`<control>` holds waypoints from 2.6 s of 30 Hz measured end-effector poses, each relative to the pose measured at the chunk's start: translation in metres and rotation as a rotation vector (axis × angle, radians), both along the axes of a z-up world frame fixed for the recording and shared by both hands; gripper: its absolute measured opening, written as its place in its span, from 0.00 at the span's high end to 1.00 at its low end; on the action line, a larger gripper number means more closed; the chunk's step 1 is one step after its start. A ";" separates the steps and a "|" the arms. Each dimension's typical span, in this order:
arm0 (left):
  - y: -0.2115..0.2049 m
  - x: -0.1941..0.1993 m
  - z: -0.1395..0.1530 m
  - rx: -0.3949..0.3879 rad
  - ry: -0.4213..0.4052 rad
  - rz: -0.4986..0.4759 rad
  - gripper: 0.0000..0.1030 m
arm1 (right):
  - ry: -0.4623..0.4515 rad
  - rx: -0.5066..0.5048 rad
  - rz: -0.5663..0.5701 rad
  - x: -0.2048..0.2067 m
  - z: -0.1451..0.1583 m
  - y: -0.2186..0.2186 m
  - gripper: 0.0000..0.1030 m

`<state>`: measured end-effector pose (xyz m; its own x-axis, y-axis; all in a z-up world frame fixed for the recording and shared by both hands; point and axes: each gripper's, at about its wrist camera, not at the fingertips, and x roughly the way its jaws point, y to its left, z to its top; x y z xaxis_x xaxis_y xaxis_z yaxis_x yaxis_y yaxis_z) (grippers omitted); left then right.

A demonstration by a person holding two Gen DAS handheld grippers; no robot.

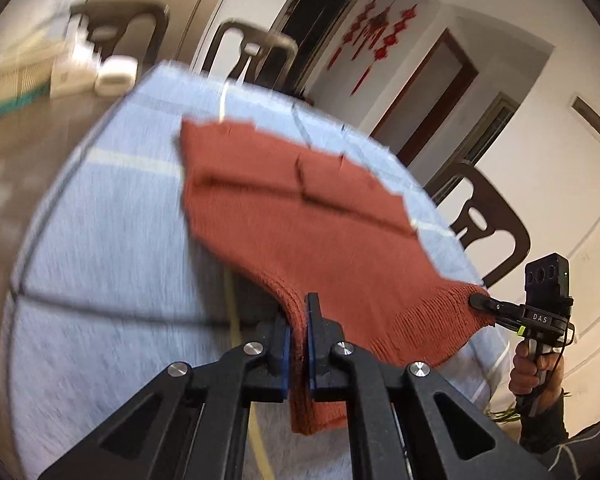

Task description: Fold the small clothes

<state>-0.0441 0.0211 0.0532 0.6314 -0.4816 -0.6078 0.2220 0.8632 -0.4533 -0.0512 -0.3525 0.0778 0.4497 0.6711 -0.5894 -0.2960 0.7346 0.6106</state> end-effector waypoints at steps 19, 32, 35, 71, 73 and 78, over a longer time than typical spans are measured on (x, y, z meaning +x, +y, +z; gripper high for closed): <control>0.018 0.165 0.014 -0.025 0.000 0.090 0.93 | -0.043 0.020 -0.104 0.161 0.021 -0.009 0.92; 0.029 0.195 -0.034 -0.106 0.129 0.101 0.93 | 0.117 0.013 -0.102 0.210 -0.027 -0.008 0.90; 0.033 0.205 -0.031 -0.131 0.133 0.112 0.92 | 0.117 0.061 -0.099 0.218 -0.024 -0.009 0.89; -0.001 0.245 -0.022 0.219 0.062 0.129 0.93 | -0.063 -0.283 -0.097 0.246 -0.012 0.015 0.93; 0.002 0.243 -0.017 0.204 0.029 0.149 0.93 | -0.082 -0.274 -0.115 0.247 -0.007 0.011 0.93; 0.010 0.253 -0.025 0.212 0.033 0.193 0.93 | -0.064 -0.274 -0.151 0.259 -0.013 0.005 0.93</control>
<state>0.2088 0.0311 0.0283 0.6773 -0.2144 -0.7038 0.0329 0.9645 -0.2621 0.2074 -0.3478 0.0652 0.5743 0.4142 -0.7061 -0.2029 0.9076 0.3675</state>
